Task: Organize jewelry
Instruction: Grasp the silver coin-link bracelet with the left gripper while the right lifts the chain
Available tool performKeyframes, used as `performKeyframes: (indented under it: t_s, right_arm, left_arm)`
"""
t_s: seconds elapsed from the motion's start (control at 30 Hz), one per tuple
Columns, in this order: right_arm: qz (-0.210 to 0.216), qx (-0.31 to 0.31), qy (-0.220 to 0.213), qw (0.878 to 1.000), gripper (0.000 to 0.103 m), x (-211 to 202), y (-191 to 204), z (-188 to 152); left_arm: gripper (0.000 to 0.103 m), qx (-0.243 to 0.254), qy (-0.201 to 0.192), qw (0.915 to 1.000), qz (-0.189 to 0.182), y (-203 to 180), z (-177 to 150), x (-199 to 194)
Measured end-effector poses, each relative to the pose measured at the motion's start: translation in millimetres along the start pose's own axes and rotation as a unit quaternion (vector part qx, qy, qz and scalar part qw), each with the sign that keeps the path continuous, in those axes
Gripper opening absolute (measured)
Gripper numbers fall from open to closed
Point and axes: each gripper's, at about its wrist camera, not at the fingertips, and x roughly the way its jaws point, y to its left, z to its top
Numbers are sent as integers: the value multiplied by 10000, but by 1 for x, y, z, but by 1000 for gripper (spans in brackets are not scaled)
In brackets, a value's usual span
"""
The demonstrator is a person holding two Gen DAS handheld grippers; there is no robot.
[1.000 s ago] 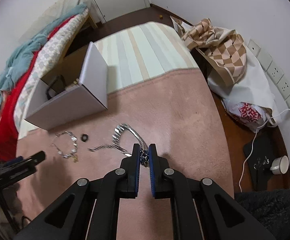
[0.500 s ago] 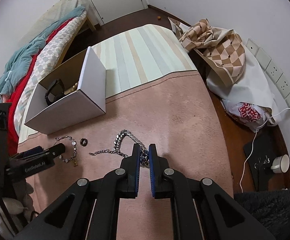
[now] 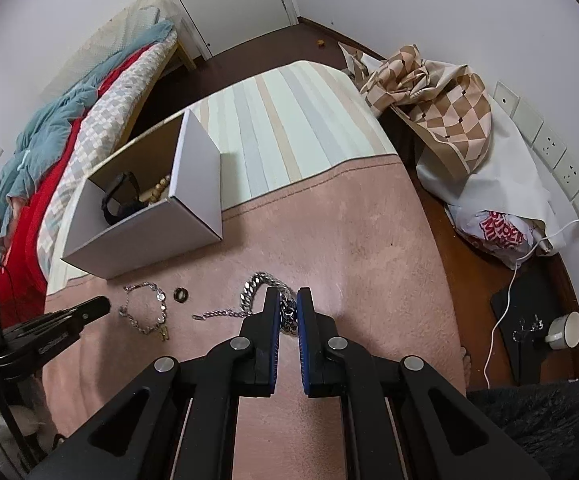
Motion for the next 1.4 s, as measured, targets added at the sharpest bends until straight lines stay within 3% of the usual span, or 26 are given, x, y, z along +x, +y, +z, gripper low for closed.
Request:
performKeyframes:
  t_s: [0.1, 0.17, 0.47, 0.53, 0.57, 0.6, 0.63, 0.97, 1.07, 1.1, 1.13, 1.17, 1.2, 1.23, 1.27, 1.3, 1.4]
  right_arm:
    - [49, -10, -12, 10000, 9, -2, 2, 1]
    - [64, -22, 5, 10000, 8, -1, 3, 1]
    - [-4, 77, 25, 10000, 9, -5, -8, 0]
    - [-12, 136, 17, 9999, 9, -6, -12, 0]
    - [-7, 175, 17, 9998, 9, -7, -15, 1]
    - [-2, 207, 25, 9998, 9, -6, -16, 1]
    - [9, 234, 31, 9997, 9, -6, -17, 2]
    - [82, 296, 83, 9995, 9, 0, -15, 1]
    - [71, 317, 79, 9994, 9, -1, -17, 1]
    - [61, 323, 67, 9994, 9, -1, -17, 1]
    - [61, 330, 61, 9994, 9, -2, -17, 1]
    - [66, 338, 62, 9994, 9, -2, -16, 1]
    - [69, 339, 61, 9994, 9, -2, -16, 1]
    - [73, 336, 59, 9994, 9, -2, -15, 1]
    - [83, 327, 62, 9994, 8, -2, -14, 1]
    - [90, 322, 65, 9994, 9, -2, -13, 1]
    - [132, 284, 48, 9995, 9, -4, -8, 1]
  left_arm:
    - [1, -38, -155, 9996, -253, 0, 1, -16]
    - [5, 161, -224, 9994, -213, -13, -3, -20]
    - [7, 611, 337, 9968, -390, -50, -9, 27]
    - [15, 791, 229, 9964, -216, -52, -8, 25]
    - [36, 881, 198, 9958, -172, -52, -9, 24]
    - [69, 983, 152, 9949, -148, -52, -9, 22]
    - [80, 1080, 98, 9940, -148, -51, -10, 20]
    - [85, 1993, 149, 9787, 480, -60, -21, 32]
    - [82, 2113, 34, 9767, 375, -64, -18, 34]
    - [76, 2146, 34, 9763, 291, -64, -16, 35]
    - [69, 2158, 46, 9763, 150, -64, -15, 35]
    - [49, 2151, 84, 9765, -105, -63, -15, 34]
    - [35, 2157, 105, 9760, -295, -63, -14, 33]
    - [30, 2251, 108, 9739, -269, -64, -13, 33]
    - [13, 2303, 125, 9725, -306, -65, -13, 33]
    - [4, 2337, 152, 9718, -289, -65, -12, 33]
    - [2, 2218, 204, 9742, -365, -61, -10, 34]
